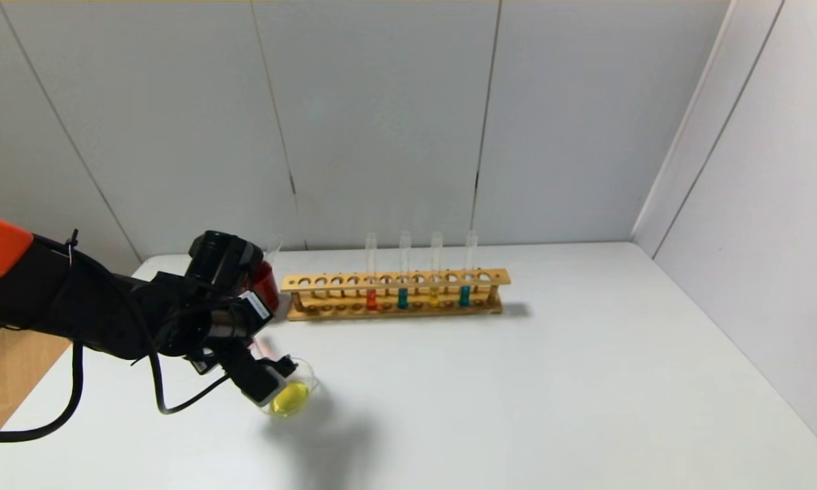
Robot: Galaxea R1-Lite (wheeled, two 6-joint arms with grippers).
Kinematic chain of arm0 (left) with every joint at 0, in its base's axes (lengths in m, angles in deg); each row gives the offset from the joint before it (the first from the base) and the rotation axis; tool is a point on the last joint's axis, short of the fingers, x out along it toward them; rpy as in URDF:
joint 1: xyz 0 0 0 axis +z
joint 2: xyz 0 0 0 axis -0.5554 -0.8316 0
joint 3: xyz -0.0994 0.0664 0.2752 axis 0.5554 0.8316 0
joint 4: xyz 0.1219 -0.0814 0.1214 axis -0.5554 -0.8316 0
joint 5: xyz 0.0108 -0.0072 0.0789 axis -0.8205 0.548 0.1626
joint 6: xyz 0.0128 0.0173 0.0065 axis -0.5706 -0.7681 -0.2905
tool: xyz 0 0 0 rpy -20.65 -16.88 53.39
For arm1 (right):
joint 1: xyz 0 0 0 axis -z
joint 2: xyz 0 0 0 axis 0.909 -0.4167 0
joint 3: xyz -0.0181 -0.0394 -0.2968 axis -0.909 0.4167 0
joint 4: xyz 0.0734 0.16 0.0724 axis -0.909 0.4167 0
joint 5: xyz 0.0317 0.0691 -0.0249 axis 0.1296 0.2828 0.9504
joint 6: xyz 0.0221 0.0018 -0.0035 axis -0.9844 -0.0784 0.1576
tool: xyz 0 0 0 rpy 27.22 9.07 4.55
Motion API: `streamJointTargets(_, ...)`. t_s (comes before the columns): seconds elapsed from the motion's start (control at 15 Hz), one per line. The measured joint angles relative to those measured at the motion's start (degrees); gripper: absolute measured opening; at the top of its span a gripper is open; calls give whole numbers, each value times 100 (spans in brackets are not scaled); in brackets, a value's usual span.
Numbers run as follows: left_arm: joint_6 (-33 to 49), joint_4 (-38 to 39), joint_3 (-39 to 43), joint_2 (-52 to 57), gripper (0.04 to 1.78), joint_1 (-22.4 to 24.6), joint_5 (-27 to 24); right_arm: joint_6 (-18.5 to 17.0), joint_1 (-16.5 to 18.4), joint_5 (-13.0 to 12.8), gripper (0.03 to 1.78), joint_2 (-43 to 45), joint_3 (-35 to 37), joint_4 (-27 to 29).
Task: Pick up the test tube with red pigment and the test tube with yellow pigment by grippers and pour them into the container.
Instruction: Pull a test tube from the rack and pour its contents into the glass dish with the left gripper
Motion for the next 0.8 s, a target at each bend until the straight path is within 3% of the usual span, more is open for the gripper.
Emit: streamJointTargets(0.8,-20,232,0,-166,32,-166,430,0,-10,0,175,0,0,0)
